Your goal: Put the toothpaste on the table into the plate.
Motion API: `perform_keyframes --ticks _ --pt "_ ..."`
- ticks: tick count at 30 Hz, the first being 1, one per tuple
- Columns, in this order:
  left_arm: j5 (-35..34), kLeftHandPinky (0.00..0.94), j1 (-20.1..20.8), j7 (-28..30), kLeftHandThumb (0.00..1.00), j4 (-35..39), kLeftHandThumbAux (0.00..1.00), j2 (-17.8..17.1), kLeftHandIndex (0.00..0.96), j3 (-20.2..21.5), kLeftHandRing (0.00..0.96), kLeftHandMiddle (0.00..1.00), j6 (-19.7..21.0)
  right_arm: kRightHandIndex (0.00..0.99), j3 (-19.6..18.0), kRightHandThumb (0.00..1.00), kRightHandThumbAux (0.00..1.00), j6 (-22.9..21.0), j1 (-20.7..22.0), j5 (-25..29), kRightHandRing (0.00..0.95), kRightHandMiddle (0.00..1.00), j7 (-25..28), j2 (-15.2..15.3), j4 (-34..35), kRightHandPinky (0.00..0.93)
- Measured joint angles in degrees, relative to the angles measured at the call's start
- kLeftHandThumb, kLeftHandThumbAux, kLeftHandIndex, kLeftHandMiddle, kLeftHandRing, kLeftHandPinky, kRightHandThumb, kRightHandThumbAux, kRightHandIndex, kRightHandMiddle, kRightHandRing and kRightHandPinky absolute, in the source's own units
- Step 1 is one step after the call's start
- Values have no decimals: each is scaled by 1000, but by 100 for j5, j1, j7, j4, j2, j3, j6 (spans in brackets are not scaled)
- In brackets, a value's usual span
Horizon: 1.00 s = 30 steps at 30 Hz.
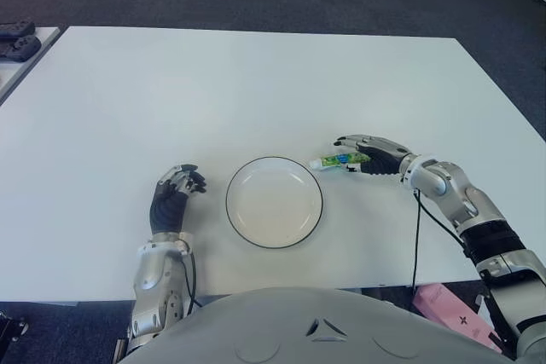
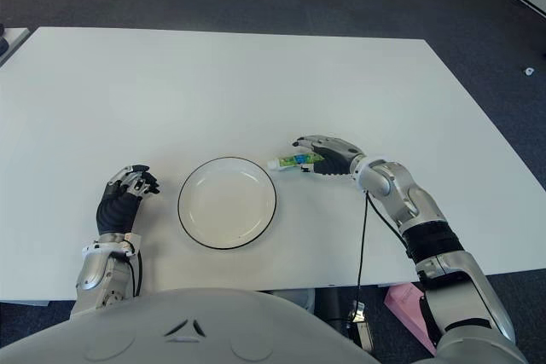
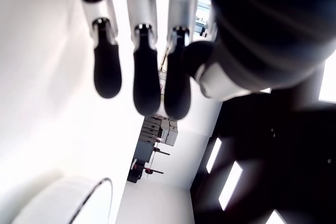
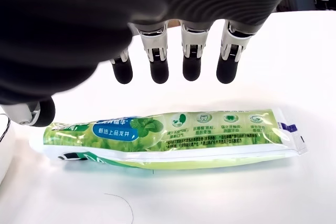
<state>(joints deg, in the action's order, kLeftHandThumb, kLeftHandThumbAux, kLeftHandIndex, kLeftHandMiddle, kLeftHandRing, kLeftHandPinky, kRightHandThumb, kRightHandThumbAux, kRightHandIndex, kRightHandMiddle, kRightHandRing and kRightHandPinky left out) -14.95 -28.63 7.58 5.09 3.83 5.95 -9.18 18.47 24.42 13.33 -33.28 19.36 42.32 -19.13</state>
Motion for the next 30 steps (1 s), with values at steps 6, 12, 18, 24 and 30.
perform_keyframes --ticks 6,12,18,24,30 --pt "-16 528 -5 0 714 4 718 -1 435 0 553 567 2 0 46 467 200 282 52 -11 0 0 12 20 -199 0" --pt "-8 528 -9 -15 715 42 718 5 435 1 553 566 66 0 59 467 194 474 75 -13 0 0 28 35 -330 0" --pt "-4 535 -14 -26 713 51 718 7 435 1 554 563 64 0 87 477 187 608 84 -65 0 0 5 37 -430 0" --pt "-5 540 -58 -25 713 50 718 7 435 -5 553 553 10 0 169 486 181 728 105 -224 0 0 -209 17 -642 0" --pt "-4 545 -107 -85 712 158 718 46 435 -13 561 560 145 0 398 502 173 971 304 -586 0 0 -813 -70 -1198 0"
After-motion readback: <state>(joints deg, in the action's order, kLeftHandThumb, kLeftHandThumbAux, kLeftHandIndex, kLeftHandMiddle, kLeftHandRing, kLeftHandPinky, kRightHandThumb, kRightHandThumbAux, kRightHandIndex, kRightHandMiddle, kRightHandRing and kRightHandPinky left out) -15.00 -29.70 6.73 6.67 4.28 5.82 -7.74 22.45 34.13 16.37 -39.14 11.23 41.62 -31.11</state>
